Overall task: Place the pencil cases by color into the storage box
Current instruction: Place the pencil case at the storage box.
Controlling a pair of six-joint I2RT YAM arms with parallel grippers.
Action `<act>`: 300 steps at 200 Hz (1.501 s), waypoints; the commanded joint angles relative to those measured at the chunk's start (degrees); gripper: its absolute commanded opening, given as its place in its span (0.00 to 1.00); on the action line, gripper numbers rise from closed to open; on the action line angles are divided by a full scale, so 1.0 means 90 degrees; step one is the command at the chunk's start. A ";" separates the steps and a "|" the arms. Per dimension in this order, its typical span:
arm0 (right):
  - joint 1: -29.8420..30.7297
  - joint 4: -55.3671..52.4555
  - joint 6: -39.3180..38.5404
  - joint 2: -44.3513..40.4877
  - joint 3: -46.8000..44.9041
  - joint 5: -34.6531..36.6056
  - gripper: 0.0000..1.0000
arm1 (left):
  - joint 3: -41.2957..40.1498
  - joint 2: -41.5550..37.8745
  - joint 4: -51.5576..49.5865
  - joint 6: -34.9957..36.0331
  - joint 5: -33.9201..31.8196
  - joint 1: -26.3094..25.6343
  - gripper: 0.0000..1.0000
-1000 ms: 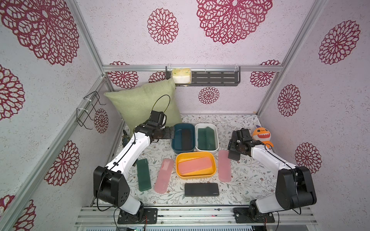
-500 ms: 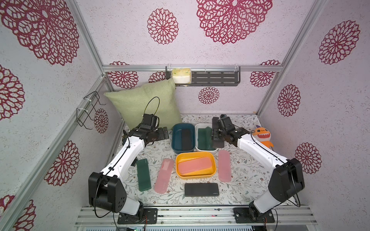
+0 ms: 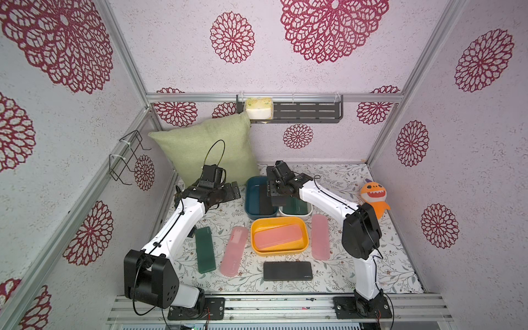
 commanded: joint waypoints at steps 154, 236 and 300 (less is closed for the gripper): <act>0.0577 -0.0081 0.1247 0.1526 0.1498 0.0179 0.54 | -0.0148 -0.0282 0.0265 0.0132 0.0306 0.0030 0.97; 0.0606 -0.0307 0.1325 0.2073 0.1952 0.0130 0.55 | -0.0120 -0.0160 0.0245 0.0241 0.0417 0.0032 0.97; 0.0606 -0.0388 0.1347 0.2364 0.2135 0.0150 0.57 | -0.0051 -0.0038 0.0206 0.0283 0.0501 0.0037 0.97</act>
